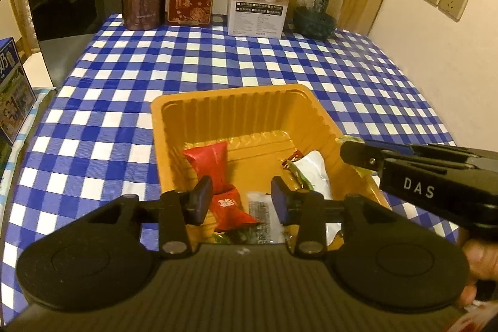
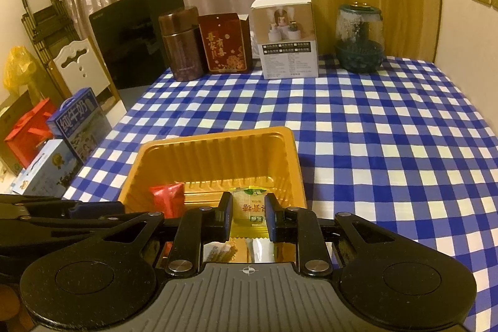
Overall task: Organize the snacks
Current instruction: 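Open the left tool over the tray while the right tool releases the yellow candy into it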
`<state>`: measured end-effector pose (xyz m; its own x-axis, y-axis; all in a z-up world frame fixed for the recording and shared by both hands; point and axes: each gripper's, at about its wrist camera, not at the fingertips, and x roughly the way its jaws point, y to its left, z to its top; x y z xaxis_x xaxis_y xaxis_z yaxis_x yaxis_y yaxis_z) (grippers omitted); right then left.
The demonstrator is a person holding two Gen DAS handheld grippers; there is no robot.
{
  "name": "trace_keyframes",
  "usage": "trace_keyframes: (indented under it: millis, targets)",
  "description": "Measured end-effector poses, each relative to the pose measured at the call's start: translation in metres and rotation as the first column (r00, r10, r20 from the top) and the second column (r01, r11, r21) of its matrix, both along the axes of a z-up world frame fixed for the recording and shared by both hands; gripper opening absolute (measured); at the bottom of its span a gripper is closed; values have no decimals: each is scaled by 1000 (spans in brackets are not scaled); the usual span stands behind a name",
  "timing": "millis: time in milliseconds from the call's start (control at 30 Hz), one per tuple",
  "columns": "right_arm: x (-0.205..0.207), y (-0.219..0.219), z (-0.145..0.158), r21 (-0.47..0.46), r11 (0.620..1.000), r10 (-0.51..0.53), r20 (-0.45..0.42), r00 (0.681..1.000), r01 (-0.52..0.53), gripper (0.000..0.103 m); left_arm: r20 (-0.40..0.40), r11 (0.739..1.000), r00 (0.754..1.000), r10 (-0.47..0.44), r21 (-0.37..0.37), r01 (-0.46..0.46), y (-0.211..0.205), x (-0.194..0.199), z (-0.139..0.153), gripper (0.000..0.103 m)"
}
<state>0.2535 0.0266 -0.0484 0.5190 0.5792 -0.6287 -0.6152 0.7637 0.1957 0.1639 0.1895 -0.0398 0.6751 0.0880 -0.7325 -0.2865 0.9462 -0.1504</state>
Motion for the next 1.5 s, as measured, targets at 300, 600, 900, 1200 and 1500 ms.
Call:
trace_keyframes:
  millis: [300,600,900,1200,1500]
  targets:
    - [-4,7,-3,4,1000,11,-18,1000,-11,23,4,1000,1000,0,-3,0,3,-17,5,43]
    - [-3,12,-3,8,1000,13,-24,1000,-13,23,-1,1000,1000,-1,-14,1,5,-21,2,45]
    - [1,5,-2,81,997,-3,-40,999,6,57,-7,1000,1000,3,-11,-3,5,-23,0,55]
    - [-3,-10,6,70,997,-40,-38,998,42,57,0,1000,1000,-2,-12,2,-1,-29,3,65]
    - [-24,-34,22,69,994,-77,-32,997,79,57,6,999,1000,18,30,-18,-14,-52,21,76]
